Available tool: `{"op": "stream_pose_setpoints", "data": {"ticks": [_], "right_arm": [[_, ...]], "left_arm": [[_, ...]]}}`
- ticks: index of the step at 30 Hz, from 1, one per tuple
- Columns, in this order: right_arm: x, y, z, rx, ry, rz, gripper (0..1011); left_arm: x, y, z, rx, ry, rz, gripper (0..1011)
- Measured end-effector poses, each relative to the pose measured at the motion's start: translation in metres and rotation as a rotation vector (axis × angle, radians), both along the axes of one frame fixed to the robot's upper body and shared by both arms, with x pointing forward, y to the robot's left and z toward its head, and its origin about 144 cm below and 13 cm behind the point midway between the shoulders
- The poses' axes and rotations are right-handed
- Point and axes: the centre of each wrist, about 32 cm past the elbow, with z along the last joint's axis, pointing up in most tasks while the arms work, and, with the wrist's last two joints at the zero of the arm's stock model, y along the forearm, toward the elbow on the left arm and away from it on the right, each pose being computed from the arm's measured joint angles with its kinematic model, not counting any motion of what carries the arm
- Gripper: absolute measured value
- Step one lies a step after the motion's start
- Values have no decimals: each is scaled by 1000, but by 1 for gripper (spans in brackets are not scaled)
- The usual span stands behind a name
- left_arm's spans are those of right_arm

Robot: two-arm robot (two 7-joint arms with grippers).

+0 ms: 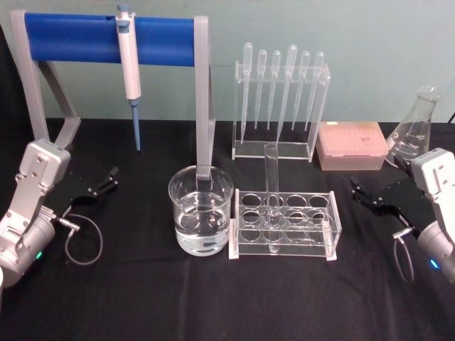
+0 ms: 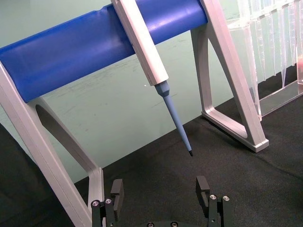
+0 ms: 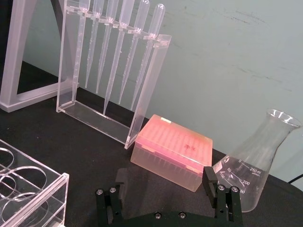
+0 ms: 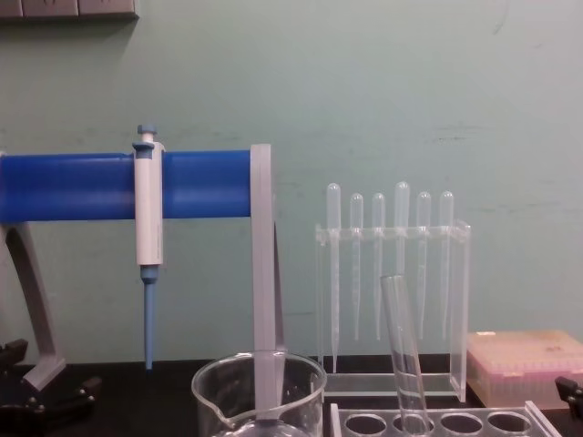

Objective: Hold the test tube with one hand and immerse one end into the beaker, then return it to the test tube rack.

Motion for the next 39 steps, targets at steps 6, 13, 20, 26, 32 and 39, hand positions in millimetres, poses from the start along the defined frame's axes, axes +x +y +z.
{"op": "stream_pose_setpoints", "data": {"ticks": [6, 13, 20, 26, 32, 39], "right_arm": [[0, 0, 0, 0, 0, 0, 1002], [0, 0, 0, 0, 0, 0, 1003], [0, 0, 0, 0, 0, 0, 1002], [0, 0, 0, 0, 0, 0, 1002], [0, 0, 0, 0, 0, 0, 1002], [-7, -1, 0, 21, -11, 2, 1002]], "left_arm": [[0, 0, 0, 0, 0, 0, 1000], [0, 0, 0, 0, 0, 0, 1000], [0, 0, 0, 0, 0, 0, 1000], [0, 0, 0, 0, 0, 0, 1000], [0, 0, 0, 0, 0, 0, 1000], [0, 0, 0, 0, 0, 0, 1000]]}}
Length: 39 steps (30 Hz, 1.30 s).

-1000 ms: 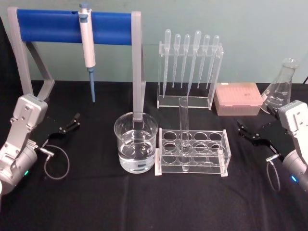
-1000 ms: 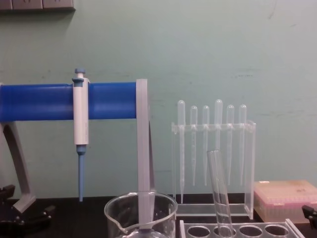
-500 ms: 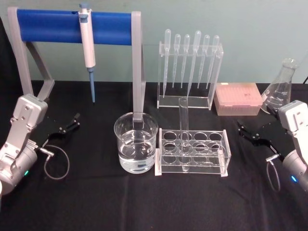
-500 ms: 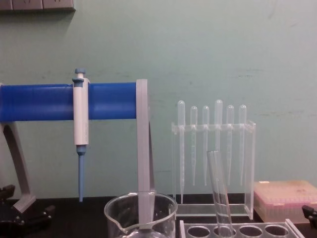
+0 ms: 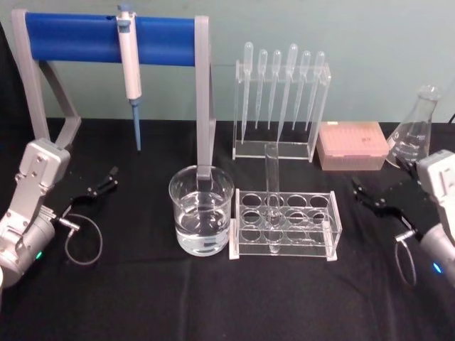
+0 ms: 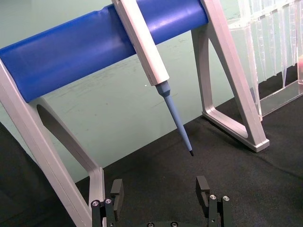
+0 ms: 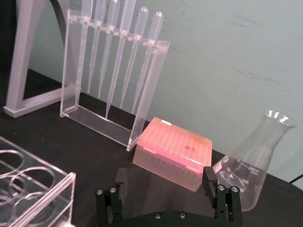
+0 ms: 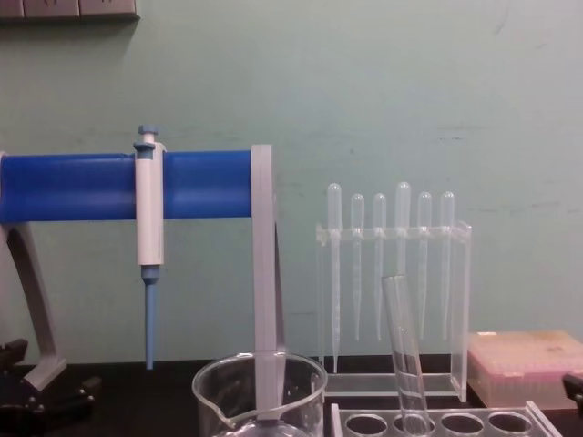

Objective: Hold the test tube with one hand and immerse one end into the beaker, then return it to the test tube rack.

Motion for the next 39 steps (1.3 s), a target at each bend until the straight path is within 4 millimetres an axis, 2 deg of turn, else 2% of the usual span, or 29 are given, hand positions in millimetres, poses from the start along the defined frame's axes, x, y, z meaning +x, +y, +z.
{"op": "stream_pose_setpoints", "data": {"ticks": [2, 8, 12, 15, 19, 22, 25, 39], "right_arm": [[-5, -1, 1, 9, -5, 1, 1002], [-38, -1, 6, 22, -16, 19, 1002], [-62, -1, 17, 77, 16, 83, 1002], [-72, 0, 25, 145, 56, 152, 1002], [-74, 3, 35, 200, 93, 230, 1002], [-69, 10, 43, 234, 121, 298, 1002], [-54, 20, 52, 256, 149, 363, 1002], [10, 56, 75, 279, 297, 459, 1002]], "left_arm": [[0, 0, 0, 0, 0, 0, 1000], [0, 0, 0, 0, 0, 0, 1000], [0, 0, 0, 0, 0, 0, 1000], [0, 0, 0, 0, 0, 0, 1000], [0, 0, 0, 0, 0, 0, 1000], [0, 0, 0, 0, 0, 0, 1000], [0, 0, 0, 0, 0, 0, 1000], [0, 0, 0, 0, 0, 0, 1000]]}}
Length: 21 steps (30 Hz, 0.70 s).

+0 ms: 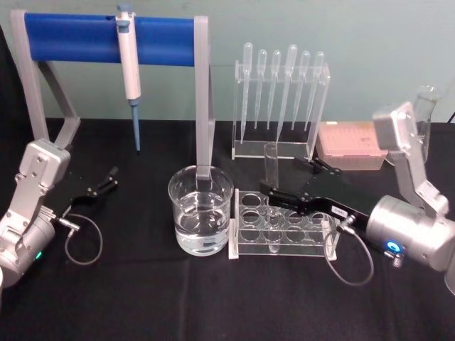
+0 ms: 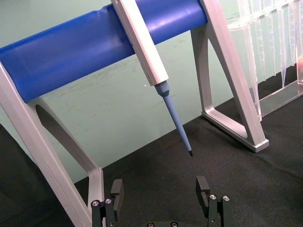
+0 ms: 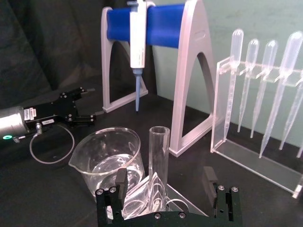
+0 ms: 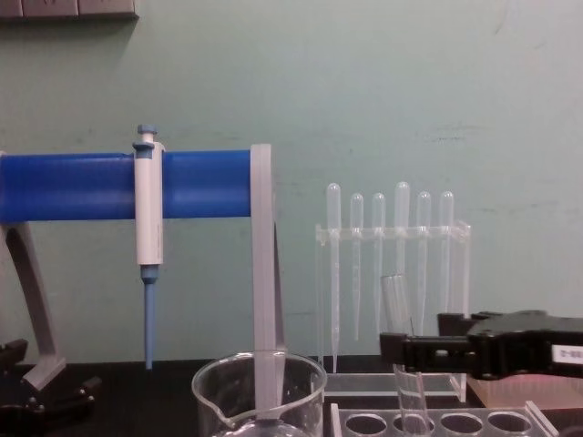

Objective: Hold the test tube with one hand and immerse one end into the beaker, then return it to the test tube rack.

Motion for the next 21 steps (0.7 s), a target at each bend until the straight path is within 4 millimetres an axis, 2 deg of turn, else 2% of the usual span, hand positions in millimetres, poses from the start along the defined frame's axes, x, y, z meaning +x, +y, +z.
{"op": "stream_pose_setpoints", "data": {"ticks": [4, 14, 21], "right_arm": [[14, 6, 3, -2, 41, 17, 1002], [27, 15, 9, -11, 53, 33, 997], [27, 20, 9, -17, 60, 40, 852]], "left_arm": [[0, 0, 0, 0, 0, 0, 1000], [0, 0, 0, 0, 0, 0, 1000], [0, 0, 0, 0, 0, 0, 1000]]}}
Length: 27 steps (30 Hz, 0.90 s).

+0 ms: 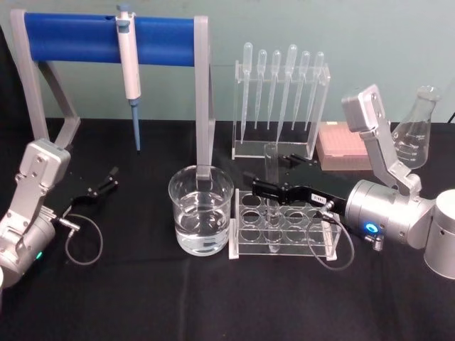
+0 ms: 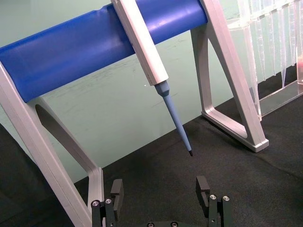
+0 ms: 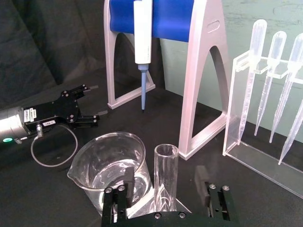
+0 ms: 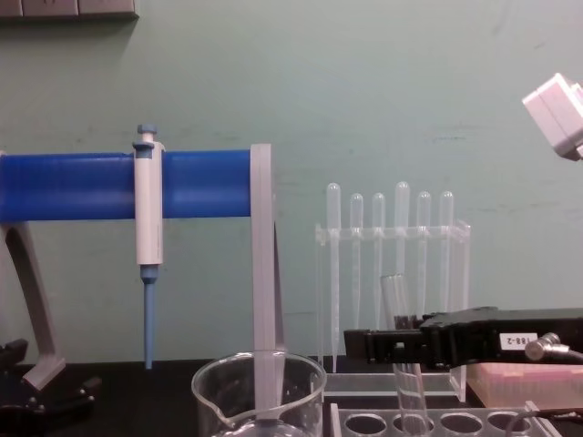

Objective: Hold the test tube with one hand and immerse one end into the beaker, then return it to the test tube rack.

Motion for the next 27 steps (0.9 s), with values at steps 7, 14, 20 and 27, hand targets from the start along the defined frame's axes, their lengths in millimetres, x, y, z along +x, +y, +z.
{"op": "stream_pose_setpoints", "data": {"ticks": [7, 14, 20, 27], "right_arm": [[-1, 2, -2, 0, 6, -4, 651], [-2, 2, -3, 5, 8, -12, 420], [-4, 1, -2, 15, 2, -22, 233], [-9, 1, 4, 30, -36, -24, 226]], "left_arm": [[0, 0, 0, 0, 0, 0, 1000], [0, 0, 0, 0, 0, 0, 1000], [0, 0, 0, 0, 0, 0, 1000], [0, 0, 0, 0, 0, 0, 1000]]}}
